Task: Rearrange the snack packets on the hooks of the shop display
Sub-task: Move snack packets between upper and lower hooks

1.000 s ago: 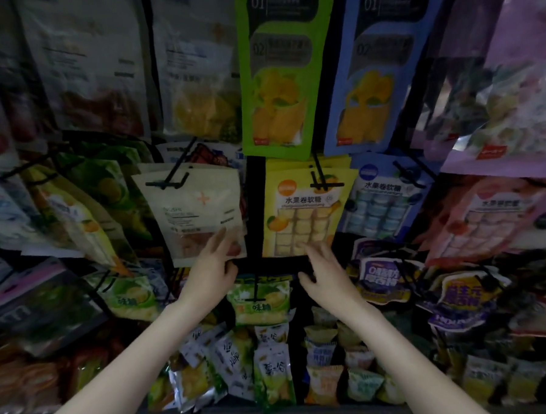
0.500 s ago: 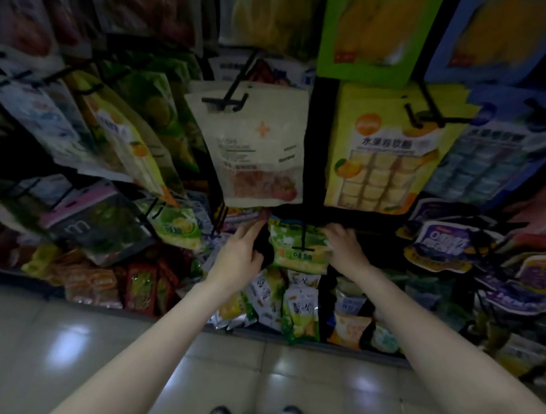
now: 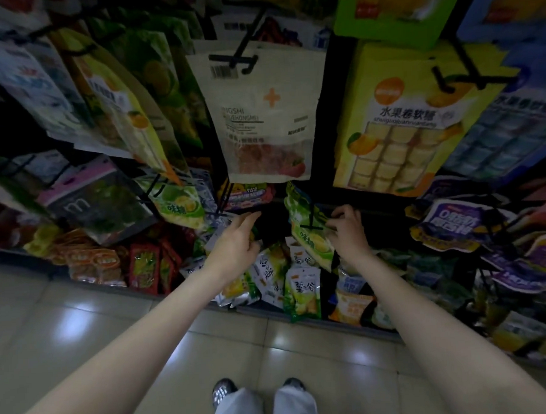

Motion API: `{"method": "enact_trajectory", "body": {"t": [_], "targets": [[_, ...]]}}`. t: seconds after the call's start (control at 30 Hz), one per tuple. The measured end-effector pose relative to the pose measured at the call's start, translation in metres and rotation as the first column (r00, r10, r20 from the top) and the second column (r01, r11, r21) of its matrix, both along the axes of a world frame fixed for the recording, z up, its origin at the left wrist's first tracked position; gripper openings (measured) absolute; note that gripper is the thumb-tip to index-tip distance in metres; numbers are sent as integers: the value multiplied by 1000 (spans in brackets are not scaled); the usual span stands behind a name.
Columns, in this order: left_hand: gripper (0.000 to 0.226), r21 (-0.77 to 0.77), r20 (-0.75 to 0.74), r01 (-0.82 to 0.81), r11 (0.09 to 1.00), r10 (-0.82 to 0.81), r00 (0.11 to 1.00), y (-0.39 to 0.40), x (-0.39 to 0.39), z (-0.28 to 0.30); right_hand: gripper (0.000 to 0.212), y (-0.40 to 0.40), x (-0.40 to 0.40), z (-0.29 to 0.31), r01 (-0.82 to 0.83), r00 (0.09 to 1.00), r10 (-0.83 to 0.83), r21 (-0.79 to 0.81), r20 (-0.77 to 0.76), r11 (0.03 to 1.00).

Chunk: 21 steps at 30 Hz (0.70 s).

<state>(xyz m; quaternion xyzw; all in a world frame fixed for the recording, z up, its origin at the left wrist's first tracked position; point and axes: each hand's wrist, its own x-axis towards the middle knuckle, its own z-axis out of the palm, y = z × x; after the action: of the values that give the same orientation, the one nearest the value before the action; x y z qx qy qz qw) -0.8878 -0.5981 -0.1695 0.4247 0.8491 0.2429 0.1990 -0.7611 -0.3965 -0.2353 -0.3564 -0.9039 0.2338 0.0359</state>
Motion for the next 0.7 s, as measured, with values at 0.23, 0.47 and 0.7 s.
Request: {"method": "enact_trajectory", "body": {"t": [0.23, 0.47, 0.7], "targets": [[60, 9, 66, 81, 997, -81, 995, 10, 9, 9, 21, -5, 36, 45, -249, 959, 271, -217, 78, 944], [47, 41, 144, 302, 952, -305, 942, 22, 24, 54, 20, -16, 66, 142, -311, 948, 309, -23, -76, 950], [15, 453, -66, 238, 859, -234, 970, 45, 33, 167, 19, -24, 84, 252, -133, 793, 56, -83, -607, 988]]}}
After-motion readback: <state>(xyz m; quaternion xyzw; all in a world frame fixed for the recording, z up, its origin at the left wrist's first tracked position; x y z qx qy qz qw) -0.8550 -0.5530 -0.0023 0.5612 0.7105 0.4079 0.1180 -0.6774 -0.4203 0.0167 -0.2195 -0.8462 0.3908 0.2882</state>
